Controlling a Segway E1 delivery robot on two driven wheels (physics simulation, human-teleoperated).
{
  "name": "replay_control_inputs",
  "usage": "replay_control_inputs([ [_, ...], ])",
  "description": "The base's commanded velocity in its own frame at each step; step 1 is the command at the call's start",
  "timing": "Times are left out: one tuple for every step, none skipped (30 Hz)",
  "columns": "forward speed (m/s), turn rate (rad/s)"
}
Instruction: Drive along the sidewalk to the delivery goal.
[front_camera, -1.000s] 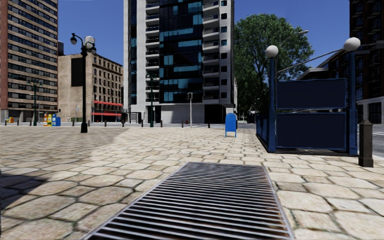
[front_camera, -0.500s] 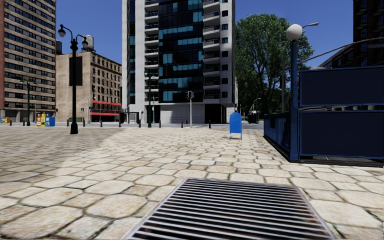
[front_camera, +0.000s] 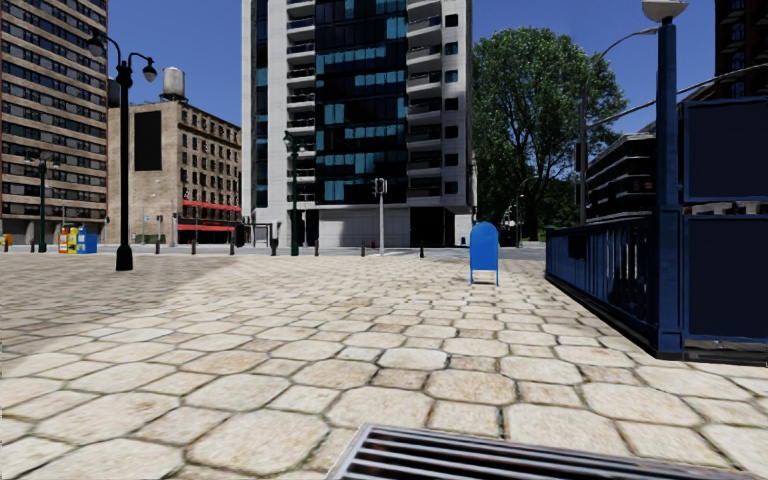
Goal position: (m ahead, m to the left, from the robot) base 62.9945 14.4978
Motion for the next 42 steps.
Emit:
replay_control_inputs([
  [2.0,0.0],
  [2.0,0.0],
  [2.0,0.0],
  [2.0,0.0],
  [2.0,0.0],
  [2.0,0.0],
  [2.0,0.0],
  [2.0,0.0],
  [2.0,0.0],
  [2.0,0.0],
  [2.0,0.0],
  [2.0,0.0],
  [2.0,0.0],
  [2.0,0.0],
  [2.0,0.0],
  [2.0,0.0],
  [2.0,0.0],
  [2.0,0.0],
  [2.0,0.0],
  [2.0,0.0],
  [2.0,0.0],
  [2.0,0.0],
  [2.0,0.0],
  [2.0,0.0],
  [2.0,0.0],
  [2.0,0.0],
  [2.0,0.0],
  [2.0,0.0],
  [2.0,0.0],
  [2.0,0.0],
  [2.0,0.0],
  [2.0,0.0],
  [2.0,0.0],
  [2.0,0.0],
  [2.0,0.0],
  [2.0,0.0],
  [2.0,0.0],
  [2.0,0.0],
  [2.0,0.0],
  [2.0,0.0],
  [2.0,0.0],
  [2.0,0.0],
])
